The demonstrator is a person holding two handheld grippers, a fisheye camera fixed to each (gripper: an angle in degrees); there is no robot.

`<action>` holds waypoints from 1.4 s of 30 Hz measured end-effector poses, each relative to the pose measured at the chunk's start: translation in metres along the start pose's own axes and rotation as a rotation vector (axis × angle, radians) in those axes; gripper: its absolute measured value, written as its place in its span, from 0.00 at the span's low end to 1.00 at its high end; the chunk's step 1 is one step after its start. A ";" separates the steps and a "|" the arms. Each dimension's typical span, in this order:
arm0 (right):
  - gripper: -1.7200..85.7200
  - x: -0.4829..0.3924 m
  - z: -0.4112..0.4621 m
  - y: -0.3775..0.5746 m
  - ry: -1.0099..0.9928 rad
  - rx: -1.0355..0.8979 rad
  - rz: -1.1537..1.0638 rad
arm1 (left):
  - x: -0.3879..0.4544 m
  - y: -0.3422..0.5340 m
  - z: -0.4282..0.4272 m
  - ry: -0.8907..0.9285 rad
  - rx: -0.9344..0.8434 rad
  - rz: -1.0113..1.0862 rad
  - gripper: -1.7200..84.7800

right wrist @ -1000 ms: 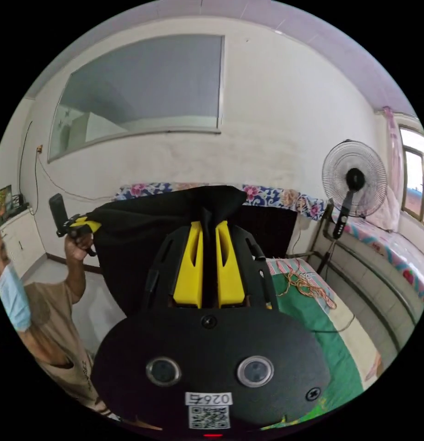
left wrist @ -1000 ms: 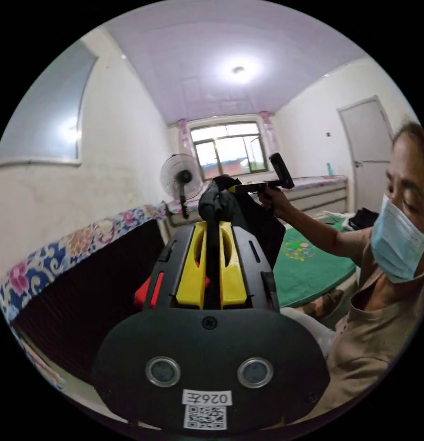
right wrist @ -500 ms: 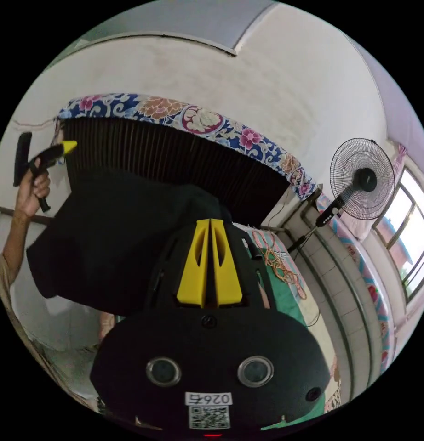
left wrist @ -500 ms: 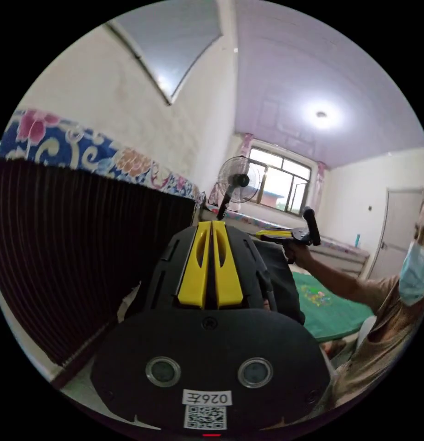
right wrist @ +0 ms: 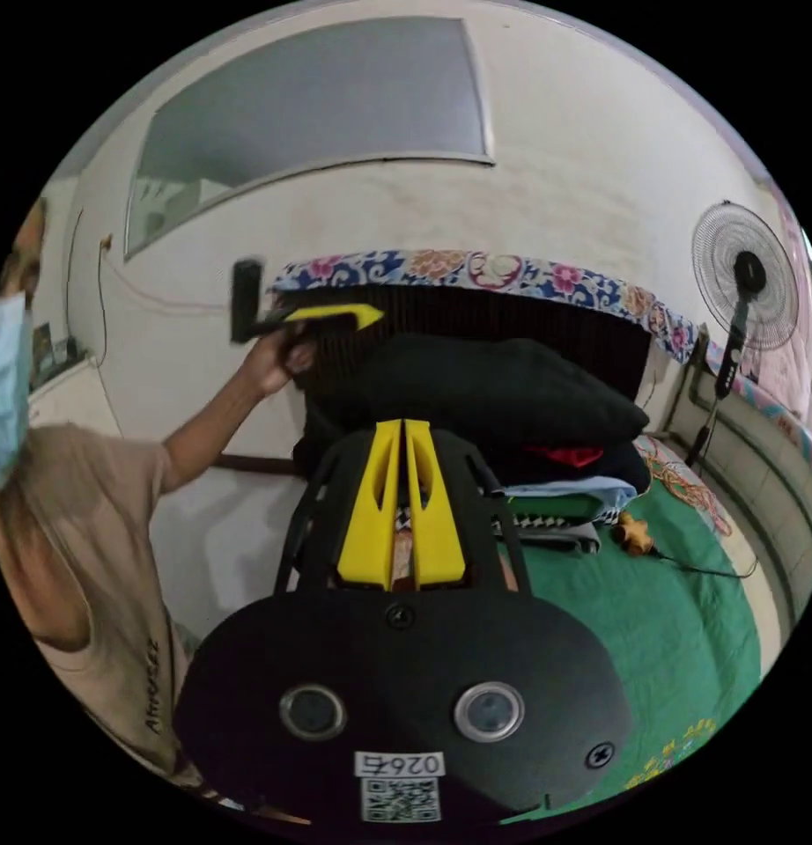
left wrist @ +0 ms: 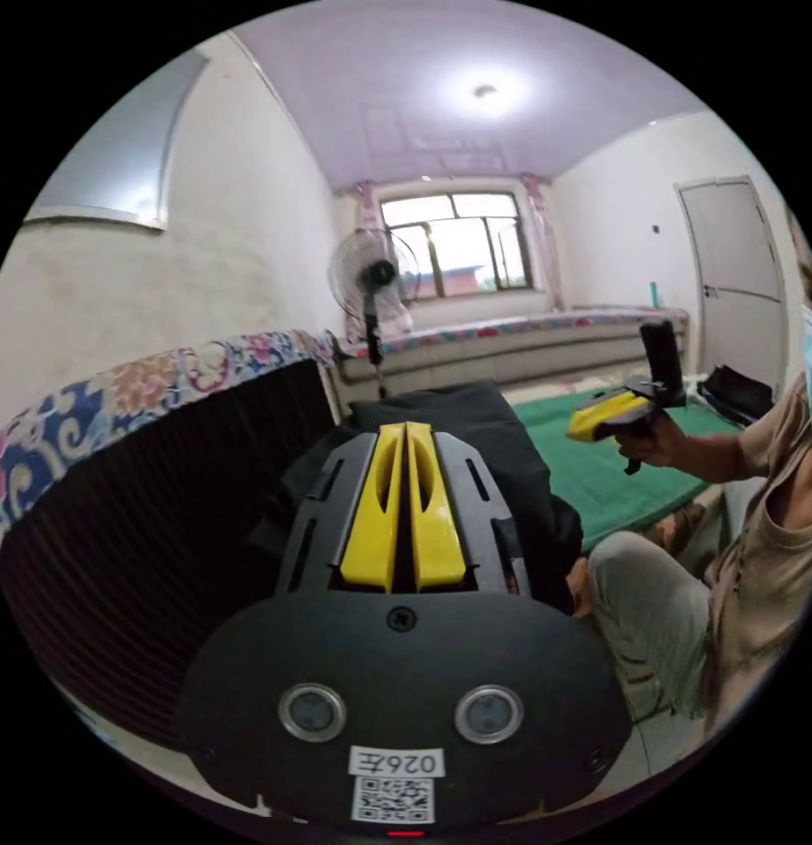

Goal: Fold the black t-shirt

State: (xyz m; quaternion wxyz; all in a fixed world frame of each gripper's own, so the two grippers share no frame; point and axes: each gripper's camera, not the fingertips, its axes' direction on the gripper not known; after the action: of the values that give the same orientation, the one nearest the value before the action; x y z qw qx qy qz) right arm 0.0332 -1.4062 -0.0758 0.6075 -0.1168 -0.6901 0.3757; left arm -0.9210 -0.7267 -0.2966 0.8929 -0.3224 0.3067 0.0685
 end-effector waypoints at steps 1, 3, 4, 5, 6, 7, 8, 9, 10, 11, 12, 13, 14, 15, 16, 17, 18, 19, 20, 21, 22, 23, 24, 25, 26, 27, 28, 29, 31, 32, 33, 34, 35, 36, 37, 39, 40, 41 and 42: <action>0.03 -0.016 0.008 0.007 0.024 -0.020 -0.050 | -0.005 -0.017 0.019 0.035 -0.075 0.029 0.01; 0.05 -0.034 0.019 0.012 0.062 -0.035 -0.125 | -0.016 -0.040 0.053 0.065 -0.226 0.030 0.01; 0.07 -0.045 0.028 0.012 0.069 -0.044 -0.180 | -0.025 -0.053 0.078 0.099 -0.345 0.012 0.01; 0.08 -0.053 0.040 0.011 0.079 -0.077 -0.233 | -0.030 -0.058 0.091 0.124 -0.412 0.001 0.01; 0.10 -0.057 0.047 0.011 0.090 -0.100 -0.260 | -0.036 -0.065 0.114 0.186 -0.537 -0.011 0.01; 0.11 -0.061 0.061 0.009 0.146 -0.152 -0.293 | -0.042 -0.071 0.131 0.243 -0.619 -0.029 0.01; 0.11 -0.062 0.074 0.008 0.217 -0.191 -0.306 | -0.044 -0.074 0.137 0.262 -0.642 -0.034 0.01; 0.10 -0.062 0.079 0.008 0.242 -0.199 -0.317 | -0.048 -0.081 0.145 0.290 -0.666 -0.046 0.01; 0.07 -0.060 0.087 0.006 0.286 -0.216 -0.321 | -0.052 -0.087 0.151 0.312 -0.688 -0.054 0.01; 0.05 -0.054 0.091 0.003 0.307 -0.240 -0.273 | -0.054 -0.089 0.155 0.324 -0.705 -0.061 0.01; 0.03 -0.049 0.091 0.000 0.295 -0.245 -0.235 | -0.058 -0.094 0.162 0.348 -0.740 -0.080 0.01; 0.03 -0.037 0.084 -0.007 0.205 -0.205 -0.127 | -0.061 -0.099 0.169 0.369 -0.779 -0.086 0.01; 0.02 -0.013 0.073 -0.015 0.026 -0.138 0.066 | -0.061 -0.102 0.173 0.379 -0.798 -0.084 0.01; 0.02 0.002 0.070 -0.017 -0.078 -0.107 0.192 | -0.062 -0.108 0.180 0.397 -0.845 -0.078 0.01; 0.03 0.040 0.069 -0.014 -0.319 -0.026 0.462 | -0.062 -0.114 0.188 0.410 -0.894 -0.068 0.01; 0.04 0.074 0.078 0.000 -0.564 0.077 0.697 | -0.062 -0.117 0.191 0.413 -0.917 -0.067 0.01; 0.04 0.086 0.086 0.010 -0.655 0.115 0.781 | -0.062 -0.123 0.197 0.412 -0.958 -0.065 0.01; 0.06 0.095 0.105 0.026 -0.743 0.108 0.846 | -0.060 -0.127 0.201 0.401 -0.985 -0.057 0.01; 0.07 0.091 0.121 0.043 -0.713 0.021 0.842 | -0.060 -0.128 0.203 0.395 -0.996 -0.053 0.01; 0.07 0.089 0.124 0.054 -0.665 -0.008 0.836 | -0.058 -0.128 0.206 0.391 -1.016 -0.044 0.01; 0.07 0.085 0.126 0.076 -0.606 -0.041 0.802 | -0.056 -0.127 0.205 0.407 -1.021 -0.038 0.01; 0.07 0.090 0.122 0.095 -0.633 -0.052 0.770 | -0.055 -0.126 0.204 0.420 -1.015 -0.036 0.01; 0.07 0.094 0.119 0.103 -0.664 -0.069 0.760 | -0.055 -0.125 0.197 0.444 -0.980 -0.038 0.01; 0.06 0.101 0.114 0.115 -0.742 -0.111 0.720 | -0.056 -0.125 0.188 0.449 -0.927 -0.042 0.01; 0.06 0.105 0.106 0.122 -0.791 -0.145 0.663 | -0.056 -0.125 0.182 0.445 -0.897 -0.041 0.01; 0.06 0.107 0.101 0.124 -0.789 -0.158 0.638 | -0.056 -0.125 0.170 0.420 -0.840 -0.046 0.01; 0.05 0.108 0.090 0.127 -0.759 -0.178 0.583 | -0.057 -0.126 0.158 0.376 -0.794 -0.066 0.01; 0.05 0.109 0.078 0.128 -0.726 -0.193 0.521 | -0.057 -0.127 0.151 0.354 -0.766 -0.073 0.01; 0.04 0.112 0.055 0.125 -0.635 -0.163 0.414 | -0.052 -0.135 0.109 0.318 -0.563 -0.092 0.01; 0.04 0.116 0.040 0.121 -0.515 -0.140 0.351 | -0.051 -0.137 0.097 0.313 -0.500 -0.104 0.01; 0.04 0.120 0.032 0.119 -0.440 -0.125 0.324 | -0.045 -0.139 0.072 0.308 -0.373 -0.119 0.01; 0.03 0.128 0.018 0.115 -0.272 -0.085 0.281 | -0.037 -0.140 0.051 0.304 -0.261 -0.113 0.01; 0.02 0.138 0.004 0.109 -0.090 -0.021 0.253 | -0.032 -0.139 0.043 0.297 -0.221 -0.110 0.01; 0.02 0.143 -0.001 0.106 -0.004 0.016 0.239 | -0.022 -0.138 0.032 0.268 -0.180 -0.106 0.01; 0.01 0.152 -0.008 0.099 0.137 0.089 0.210 | -0.013 -0.137 0.026 0.230 -0.176 -0.082 0.01; 0.01 0.165 -0.001 0.088 0.249 0.128 0.130 | 0.001 -0.132 0.032 0.144 -0.242 -0.011 0.01; 0.01 0.179 0.015 0.083 0.322 0.064 0.086 | 0.006 -0.125 0.045 0.052 -0.344 0.048 0.01; 0.01 0.200 0.038 0.086 0.447 -0.064 0.072 | 0.007 -0.118 0.054 -0.007 -0.410 0.074 0.01; 0.01 0.213 0.050 0.092 0.506 -0.140 0.080 | 0.002 -0.099 0.076 -0.132 -0.568 0.099 0.01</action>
State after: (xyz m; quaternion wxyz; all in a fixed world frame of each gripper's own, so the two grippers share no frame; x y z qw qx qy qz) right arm -0.0900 -1.2296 0.0246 0.7357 -0.2759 -0.5356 0.3095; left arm -0.8491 -0.7575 -0.1985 0.7804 -0.5390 0.2318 0.2162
